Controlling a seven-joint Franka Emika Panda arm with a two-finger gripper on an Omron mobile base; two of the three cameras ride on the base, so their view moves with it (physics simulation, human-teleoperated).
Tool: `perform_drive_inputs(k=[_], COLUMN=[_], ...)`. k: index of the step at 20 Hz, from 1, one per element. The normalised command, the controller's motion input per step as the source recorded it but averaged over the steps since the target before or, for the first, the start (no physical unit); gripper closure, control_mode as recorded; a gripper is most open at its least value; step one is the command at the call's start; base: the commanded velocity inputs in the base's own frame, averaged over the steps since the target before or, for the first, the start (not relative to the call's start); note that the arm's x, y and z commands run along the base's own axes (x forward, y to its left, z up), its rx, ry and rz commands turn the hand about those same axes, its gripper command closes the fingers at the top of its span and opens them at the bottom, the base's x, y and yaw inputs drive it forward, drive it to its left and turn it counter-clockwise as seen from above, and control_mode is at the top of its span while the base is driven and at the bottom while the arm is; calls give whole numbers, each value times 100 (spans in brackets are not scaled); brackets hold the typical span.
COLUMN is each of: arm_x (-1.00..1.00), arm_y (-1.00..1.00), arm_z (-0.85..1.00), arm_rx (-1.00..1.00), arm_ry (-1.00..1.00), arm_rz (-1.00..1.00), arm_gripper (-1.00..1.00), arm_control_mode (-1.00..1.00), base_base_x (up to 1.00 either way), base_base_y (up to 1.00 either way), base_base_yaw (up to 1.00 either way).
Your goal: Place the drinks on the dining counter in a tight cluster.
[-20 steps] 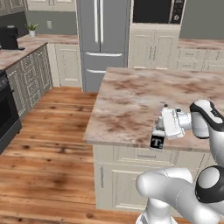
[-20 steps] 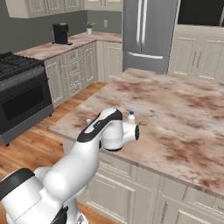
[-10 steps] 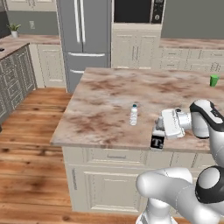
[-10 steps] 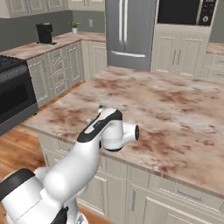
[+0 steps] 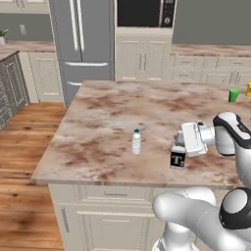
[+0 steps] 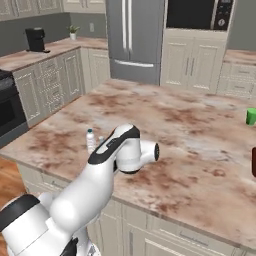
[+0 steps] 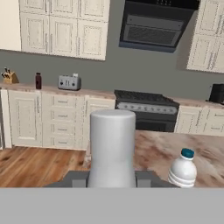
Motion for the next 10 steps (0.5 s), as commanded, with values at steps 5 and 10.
perform_drive_inputs(k=[5,10], arm_x=[0,0], arm_y=[0,0], arm_z=[0,0], arm_rx=[0,0], arm_ry=[0,0], arm_rz=[0,0], arm_gripper=[100,100], arm_control_mode=[100,100], base_base_x=[54,40], base_base_y=[-34,-22], base_base_yaw=[-6,-5])
